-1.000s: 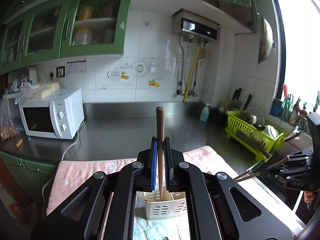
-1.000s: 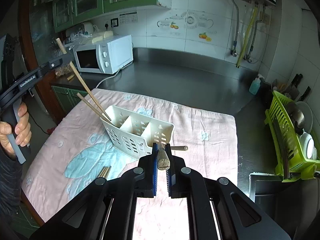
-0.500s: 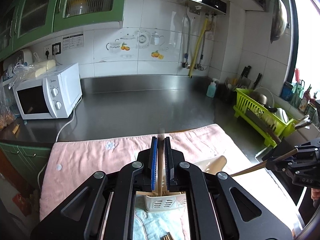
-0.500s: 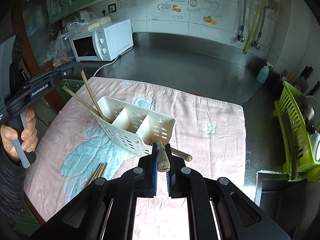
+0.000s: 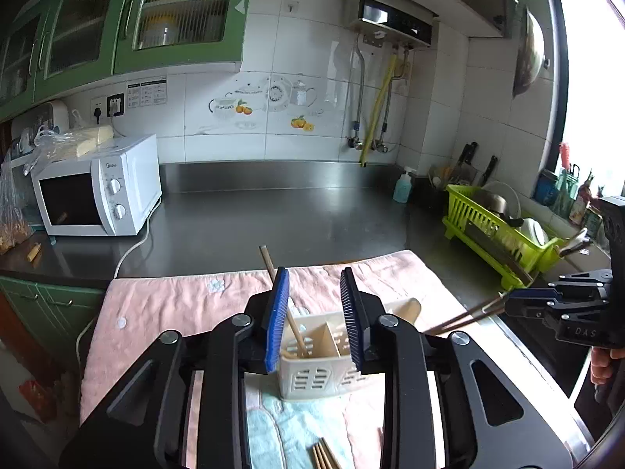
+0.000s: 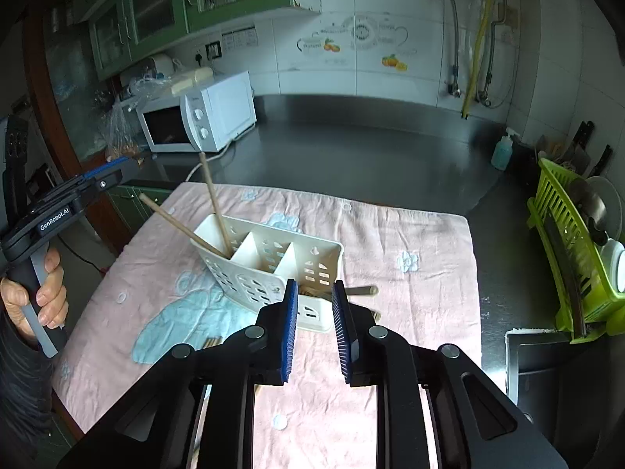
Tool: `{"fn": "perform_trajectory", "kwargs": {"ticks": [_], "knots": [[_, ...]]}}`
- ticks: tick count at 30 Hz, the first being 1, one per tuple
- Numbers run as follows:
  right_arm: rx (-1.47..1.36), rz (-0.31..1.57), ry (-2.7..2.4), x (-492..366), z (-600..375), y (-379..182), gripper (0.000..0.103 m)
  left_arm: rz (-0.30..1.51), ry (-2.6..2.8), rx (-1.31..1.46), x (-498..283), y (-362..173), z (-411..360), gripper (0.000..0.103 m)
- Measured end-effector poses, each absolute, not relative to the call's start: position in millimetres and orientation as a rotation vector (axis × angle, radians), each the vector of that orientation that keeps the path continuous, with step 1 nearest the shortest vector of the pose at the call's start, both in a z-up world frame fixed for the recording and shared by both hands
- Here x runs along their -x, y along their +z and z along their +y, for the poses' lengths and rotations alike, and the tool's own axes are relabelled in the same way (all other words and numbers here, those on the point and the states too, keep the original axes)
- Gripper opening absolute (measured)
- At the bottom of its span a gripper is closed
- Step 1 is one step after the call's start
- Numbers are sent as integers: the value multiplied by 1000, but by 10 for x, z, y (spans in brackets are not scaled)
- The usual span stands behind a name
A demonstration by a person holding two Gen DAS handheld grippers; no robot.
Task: Organize utensils
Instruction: 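Open the right tool to drop the chopstick into the holder, then return the right tool to the chopsticks and close it on one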
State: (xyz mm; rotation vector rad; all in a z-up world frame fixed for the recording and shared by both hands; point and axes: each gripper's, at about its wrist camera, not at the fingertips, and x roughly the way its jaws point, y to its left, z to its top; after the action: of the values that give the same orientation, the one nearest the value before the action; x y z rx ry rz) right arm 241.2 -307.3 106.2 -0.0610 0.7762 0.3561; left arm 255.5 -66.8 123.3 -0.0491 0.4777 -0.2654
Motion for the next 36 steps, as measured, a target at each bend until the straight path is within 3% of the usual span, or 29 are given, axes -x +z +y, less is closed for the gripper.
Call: {"fn": "perform_trajectory", "kwargs": {"ticks": [4, 8, 21, 36], "knots": [[58, 736, 358, -2013, -3042, 967, 19, 473, -253, 30, -2214, 1198, -607, 40], [44, 741, 370, -1624, -2975, 667, 19, 485, -237, 10, -1863, 1037, -528, 45], [-67, 860, 390, -671, -2599, -562, 19, 580, -191, 17, -1049, 231, -276, 45], [-113, 913, 308, -433, -2284, -1140, 19, 771, -223, 47, -646, -668, -340, 45]]}}
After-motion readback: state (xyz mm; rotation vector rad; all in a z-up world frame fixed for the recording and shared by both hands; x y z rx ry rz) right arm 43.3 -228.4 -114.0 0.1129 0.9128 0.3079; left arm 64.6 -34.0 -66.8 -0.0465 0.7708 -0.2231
